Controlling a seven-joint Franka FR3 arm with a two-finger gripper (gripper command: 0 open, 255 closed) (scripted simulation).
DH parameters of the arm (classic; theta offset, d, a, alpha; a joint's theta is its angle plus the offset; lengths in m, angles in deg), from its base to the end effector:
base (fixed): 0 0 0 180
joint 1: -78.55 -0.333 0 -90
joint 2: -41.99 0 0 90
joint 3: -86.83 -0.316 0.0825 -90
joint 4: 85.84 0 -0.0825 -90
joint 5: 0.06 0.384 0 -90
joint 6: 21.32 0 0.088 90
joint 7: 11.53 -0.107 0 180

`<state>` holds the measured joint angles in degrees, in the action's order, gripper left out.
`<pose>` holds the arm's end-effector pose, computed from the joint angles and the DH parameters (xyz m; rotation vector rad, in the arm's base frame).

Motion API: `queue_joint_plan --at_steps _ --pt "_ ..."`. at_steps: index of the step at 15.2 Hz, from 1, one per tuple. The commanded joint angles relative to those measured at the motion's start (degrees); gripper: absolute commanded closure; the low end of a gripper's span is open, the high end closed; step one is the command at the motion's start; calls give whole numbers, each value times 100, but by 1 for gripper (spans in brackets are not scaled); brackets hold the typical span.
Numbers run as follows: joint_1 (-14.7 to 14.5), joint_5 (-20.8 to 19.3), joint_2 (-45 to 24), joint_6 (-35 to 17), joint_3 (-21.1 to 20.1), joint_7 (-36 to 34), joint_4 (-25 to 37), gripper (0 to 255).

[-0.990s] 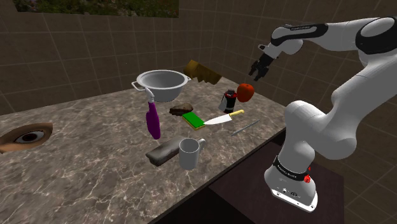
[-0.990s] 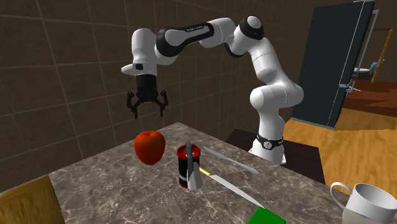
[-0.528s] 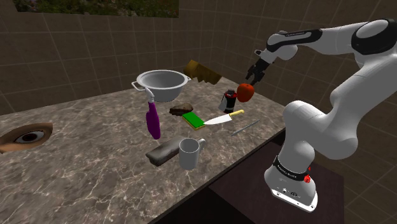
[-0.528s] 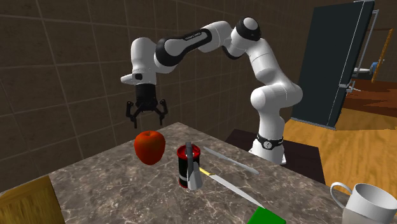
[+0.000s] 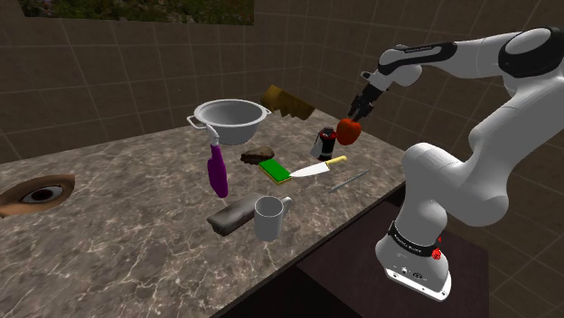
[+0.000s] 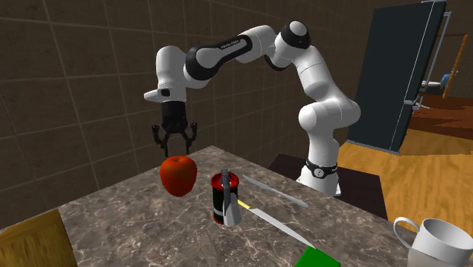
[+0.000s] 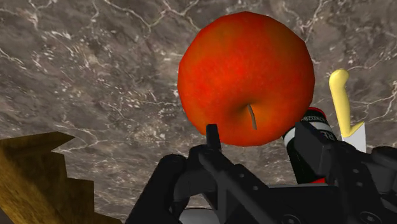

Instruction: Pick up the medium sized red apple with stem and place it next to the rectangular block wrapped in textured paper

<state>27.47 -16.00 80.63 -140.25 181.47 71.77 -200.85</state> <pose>0.3545 -0.4498 0.3970 -2.7064 -1.1427 -0.6039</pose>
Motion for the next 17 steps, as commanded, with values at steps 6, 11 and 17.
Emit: queue_joint_plan --at_steps 6,11,17 --pt "0 0 0 0 0 0 0 255" --pt "59 52 -37 122 -108 -11 75 255" --pt "208 195 -138 496 -405 -48 335 255"
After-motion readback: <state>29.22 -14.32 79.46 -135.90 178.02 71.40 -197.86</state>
